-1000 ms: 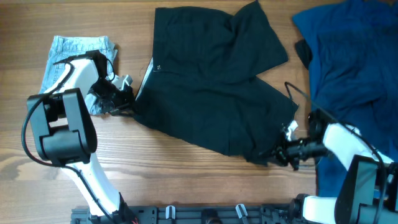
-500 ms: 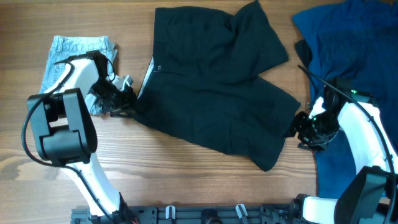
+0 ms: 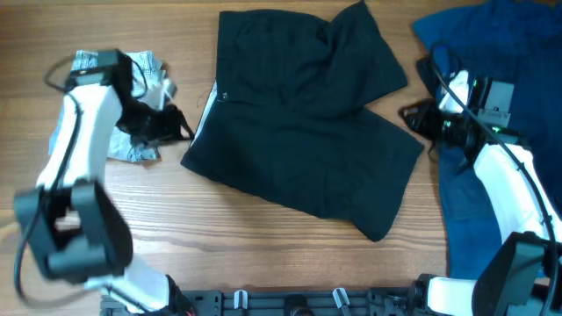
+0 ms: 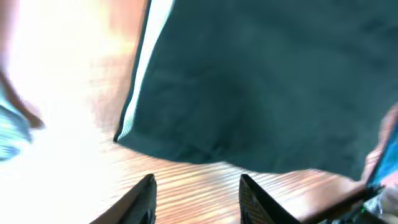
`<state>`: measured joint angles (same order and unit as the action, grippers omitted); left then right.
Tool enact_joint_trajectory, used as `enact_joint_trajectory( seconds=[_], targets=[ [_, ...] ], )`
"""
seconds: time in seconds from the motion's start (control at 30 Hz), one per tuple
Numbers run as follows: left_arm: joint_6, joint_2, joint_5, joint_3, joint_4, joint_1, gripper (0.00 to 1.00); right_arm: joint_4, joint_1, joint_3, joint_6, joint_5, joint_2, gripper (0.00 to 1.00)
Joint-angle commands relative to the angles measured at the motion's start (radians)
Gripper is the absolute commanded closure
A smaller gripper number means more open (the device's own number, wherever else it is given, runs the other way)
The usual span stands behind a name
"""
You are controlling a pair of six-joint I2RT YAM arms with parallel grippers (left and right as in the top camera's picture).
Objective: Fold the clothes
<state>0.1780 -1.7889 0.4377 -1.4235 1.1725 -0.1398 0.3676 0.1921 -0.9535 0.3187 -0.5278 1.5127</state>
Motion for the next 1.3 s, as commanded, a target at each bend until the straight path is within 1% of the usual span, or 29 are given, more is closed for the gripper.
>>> enact_joint_trajectory(
  seconds=[0.0, 0.03, 0.1, 0.13, 0.17, 0.23, 0.27, 0.33, 0.4, 0.47, 0.53, 0.6, 0.63, 0.7, 0.73, 0.77, 0.8, 0.87, 0.97, 1.07, 1.13, 1.27],
  targets=[
    [0.029, 0.143, 0.098, -0.019, -0.017, -0.008, 0.57, -0.055, -0.041, -0.084, 0.075, 0.136, 0.102, 0.66],
    [0.029, 0.172, 0.113, -0.019, -0.013, -0.004, 0.54, -0.058, -0.045, -0.128, 0.076, 0.166, 0.158, 0.61],
    [0.029, 0.201, 0.116, -0.019, -0.002, 0.012, 0.52, -0.056, -0.045, -0.213, 0.076, 0.169, 0.257, 0.54],
    [0.028, 0.207, 0.116, -0.019, 0.003, 0.023, 0.51, -0.054, -0.045, -0.256, 0.077, 0.169, 0.304, 0.48],
    [0.028, 0.211, 0.116, -0.019, 0.013, 0.038, 0.49, -0.043, -0.045, -0.319, 0.077, 0.169, 0.369, 0.35],
    [0.028, 0.211, 0.116, -0.019, 0.031, 0.069, 0.48, -0.002, -0.045, -0.435, 0.077, 0.173, 0.480, 0.16],
    [0.028, 0.211, 0.116, -0.019, 0.039, 0.084, 0.47, 0.011, -0.045, -0.473, 0.078, 0.173, 0.520, 0.15],
    [0.028, 0.211, 0.116, -0.019, 0.045, 0.113, 0.46, 0.035, -0.045, -0.541, 0.085, 0.173, 0.592, 0.15],
    [0.028, 0.211, 0.115, -0.019, 0.047, 0.144, 0.46, 0.030, -0.045, -0.568, 0.115, 0.172, 0.638, 0.20],
    [0.027, 0.211, 0.115, -0.019, 0.048, 0.160, 0.46, 0.029, -0.049, -0.568, 0.129, 0.176, 0.653, 0.28],
    [0.027, 0.211, 0.115, -0.019, 0.048, 0.171, 0.46, 0.037, -0.062, -0.565, 0.130, 0.192, 0.664, 0.32],
    [0.027, 0.211, 0.115, -0.019, 0.048, 0.175, 0.46, 0.044, -0.079, -0.563, 0.131, 0.243, 0.679, 0.42],
    [0.027, 0.211, 0.115, -0.019, 0.052, 0.175, 0.46, 0.045, -0.083, -0.563, 0.138, 0.258, 0.685, 0.51],
    [0.027, 0.211, 0.116, -0.019, 0.079, 0.175, 0.45, 0.044, -0.087, -0.563, 0.154, 0.262, 0.700, 0.76],
    [0.023, 0.211, 0.116, -0.019, 0.091, 0.175, 0.44, 0.044, -0.087, -0.563, 0.155, 0.266, 0.705, 0.78],
    [0.023, 0.211, 0.116, -0.019, 0.110, 0.175, 0.45, 0.044, -0.087, -0.563, 0.156, 0.266, 0.706, 0.89],
    [0.024, 0.211, 0.116, -0.019, 0.126, 0.175, 0.45, 0.044, -0.087, -0.563, 0.156, 0.266, 0.706, 0.96],
    [0.024, 0.212, 0.115, -0.019, 0.147, 0.175, 0.45, 0.051, -0.085, -0.564, 0.147, 0.267, 0.693, 0.96],
    [0.024, 0.214, 0.115, -0.019, 0.156, 0.175, 0.45, 0.116, -0.051, -0.565, 0.125, 0.267, 0.600, 0.96],
    [0.024, 0.214, 0.115, -0.019, 0.135, 0.175, 0.45, 0.286, 0.005, -0.565, 0.126, 0.292, 0.462, 0.96],
    [0.024, 0.214, 0.115, -0.019, 0.114, 0.175, 0.44, 0.371, 0.019, -0.565, 0.113, 0.299, 0.414, 0.96],
    [0.024, 0.214, 0.115, -0.019, 0.080, 0.175, 0.42, 0.534, 0.018, -0.547, 0.100, 0.327, 0.413, 0.96]
  ],
)
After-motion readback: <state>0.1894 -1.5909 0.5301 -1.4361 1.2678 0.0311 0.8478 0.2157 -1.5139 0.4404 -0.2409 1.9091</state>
